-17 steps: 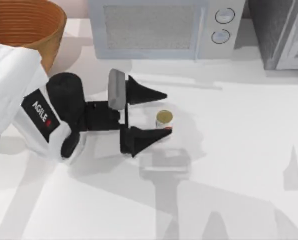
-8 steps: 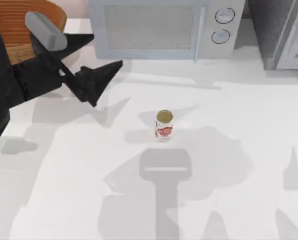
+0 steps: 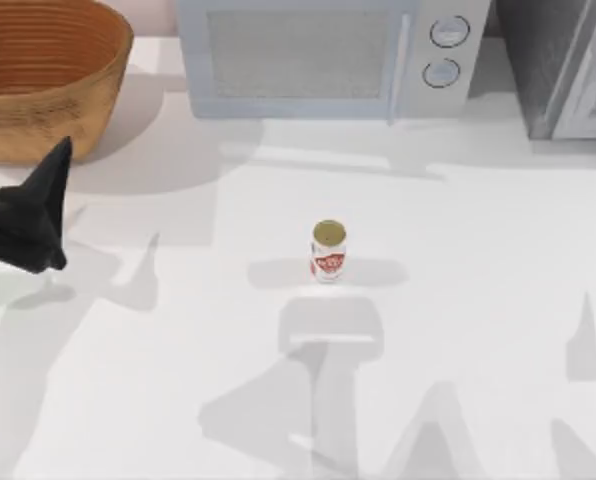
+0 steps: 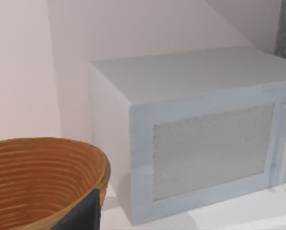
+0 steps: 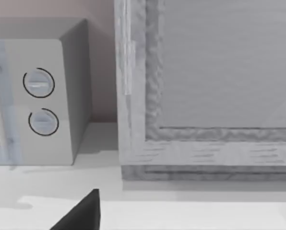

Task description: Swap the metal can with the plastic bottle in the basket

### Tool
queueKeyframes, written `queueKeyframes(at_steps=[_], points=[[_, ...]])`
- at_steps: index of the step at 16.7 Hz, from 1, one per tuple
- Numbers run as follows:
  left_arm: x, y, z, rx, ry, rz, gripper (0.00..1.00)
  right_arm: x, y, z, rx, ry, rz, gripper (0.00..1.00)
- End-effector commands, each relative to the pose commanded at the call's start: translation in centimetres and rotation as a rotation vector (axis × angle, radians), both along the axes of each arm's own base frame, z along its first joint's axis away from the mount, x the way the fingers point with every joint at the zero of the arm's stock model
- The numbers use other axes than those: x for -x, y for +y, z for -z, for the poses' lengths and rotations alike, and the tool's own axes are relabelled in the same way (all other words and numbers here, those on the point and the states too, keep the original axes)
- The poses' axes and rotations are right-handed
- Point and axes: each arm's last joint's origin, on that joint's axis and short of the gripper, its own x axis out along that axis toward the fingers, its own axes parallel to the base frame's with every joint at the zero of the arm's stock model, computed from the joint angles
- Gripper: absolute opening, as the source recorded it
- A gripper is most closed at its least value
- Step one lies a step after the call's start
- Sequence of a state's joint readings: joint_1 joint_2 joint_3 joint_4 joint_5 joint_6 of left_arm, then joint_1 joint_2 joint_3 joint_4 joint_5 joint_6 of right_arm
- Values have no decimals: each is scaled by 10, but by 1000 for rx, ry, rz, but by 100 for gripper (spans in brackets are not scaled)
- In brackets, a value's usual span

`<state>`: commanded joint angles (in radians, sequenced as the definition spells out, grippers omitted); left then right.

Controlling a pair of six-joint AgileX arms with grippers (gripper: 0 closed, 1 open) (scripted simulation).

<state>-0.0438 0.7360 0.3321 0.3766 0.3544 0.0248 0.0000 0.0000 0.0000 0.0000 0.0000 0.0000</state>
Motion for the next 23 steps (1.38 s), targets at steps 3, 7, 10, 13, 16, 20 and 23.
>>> queueKeyframes(at_steps=[3,7,10,13,16,20,23], points=[[41,9,19,2,-31,-163,100,0,0,0,0,0,0,100],[65,15,53,8,-36,-320,100,0,0,0,0,0,0,100],[69,17,70,10,-24,-383,100,0,0,0,0,0,0,100],[70,18,73,10,-21,-395,100,0,0,0,0,0,0,100],[70,17,72,10,-22,-390,100,0,0,0,0,0,0,100],[65,19,78,0,17,-403,100,0,0,0,0,0,0,100],[58,22,82,-13,59,-413,100,0,0,0,0,0,0,100]])
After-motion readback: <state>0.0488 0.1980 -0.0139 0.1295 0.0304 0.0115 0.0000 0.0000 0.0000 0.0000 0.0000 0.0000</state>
